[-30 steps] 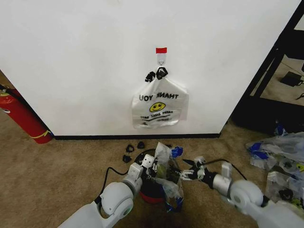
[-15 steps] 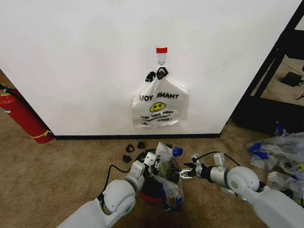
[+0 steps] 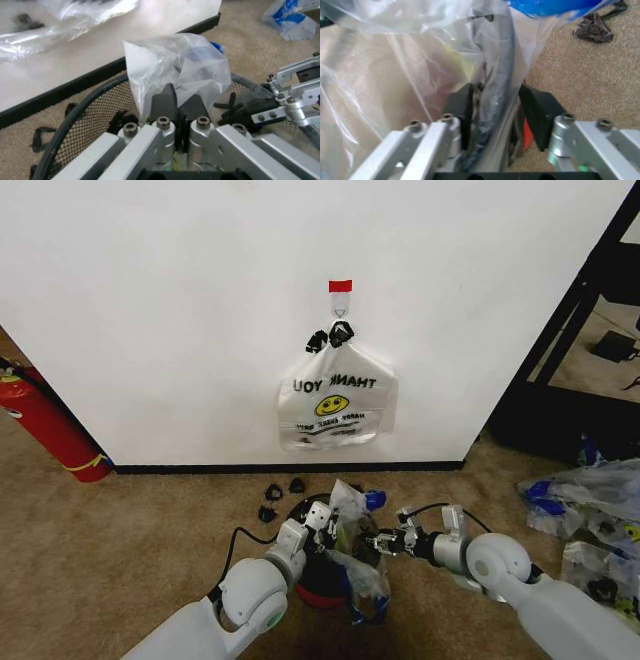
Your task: Pick up the garbage bag from the wall and place it over the trash bin.
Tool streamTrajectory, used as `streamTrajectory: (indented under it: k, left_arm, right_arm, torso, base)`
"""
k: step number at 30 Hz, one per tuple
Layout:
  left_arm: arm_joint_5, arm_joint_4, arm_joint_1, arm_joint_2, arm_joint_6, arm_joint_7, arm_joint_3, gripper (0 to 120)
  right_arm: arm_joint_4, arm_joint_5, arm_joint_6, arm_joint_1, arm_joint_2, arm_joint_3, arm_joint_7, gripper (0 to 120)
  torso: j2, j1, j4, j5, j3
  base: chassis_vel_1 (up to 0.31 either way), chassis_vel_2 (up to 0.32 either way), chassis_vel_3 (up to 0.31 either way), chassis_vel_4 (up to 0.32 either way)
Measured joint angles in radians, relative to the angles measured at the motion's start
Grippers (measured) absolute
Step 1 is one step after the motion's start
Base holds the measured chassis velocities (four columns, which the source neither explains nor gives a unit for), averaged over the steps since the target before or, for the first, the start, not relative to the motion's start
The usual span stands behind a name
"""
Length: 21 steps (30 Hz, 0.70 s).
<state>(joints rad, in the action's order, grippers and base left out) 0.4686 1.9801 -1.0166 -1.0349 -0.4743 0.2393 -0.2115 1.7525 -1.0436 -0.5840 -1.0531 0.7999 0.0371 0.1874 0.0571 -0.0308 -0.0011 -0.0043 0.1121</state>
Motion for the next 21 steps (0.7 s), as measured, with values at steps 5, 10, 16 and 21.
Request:
streamTrajectory:
  k: [5,10,16,21]
  left_arm:
    - [-0.002,0.024,-0.015,0.002,0.002,-0.004,0.005,0]
    - [-0.008,0.069,-0.044,0.012,0.004,0.002,0.015,0]
    - [-0.077,0.137,-0.091,0.033,0.027,-0.008,0.046,0]
    - [-0.116,0.173,-0.135,0.041,0.032,-0.006,0.093,0]
  right_arm:
    - [0.049,-0.008,0.017,-0.032,0.008,0.004,-0.082,11]
    - [0.133,-0.034,0.079,-0.061,0.028,0.005,-0.241,1]
    - [0.237,-0.023,0.236,-0.139,0.075,0.0,-0.431,0]
    - [0.269,0.019,0.308,-0.209,0.105,0.033,-0.484,0]
  torso:
    - [0.0,0.0,0.0,0.0006,0.0]
    - [0.0,0.0,0.0002,0.0002,0.0]
    - [0.0,0.0,0.0002,0.0002,0.0]
    - [0.0,0.0,0.0001,0.0001,0.0]
  base:
    - [0.0,0.0,0.0,0.0]
    - [0.0,0.0,0.0,0.0]
    - [0.0,0.0,0.0,0.0]
    - [0.0,0.0,0.0,0.0]
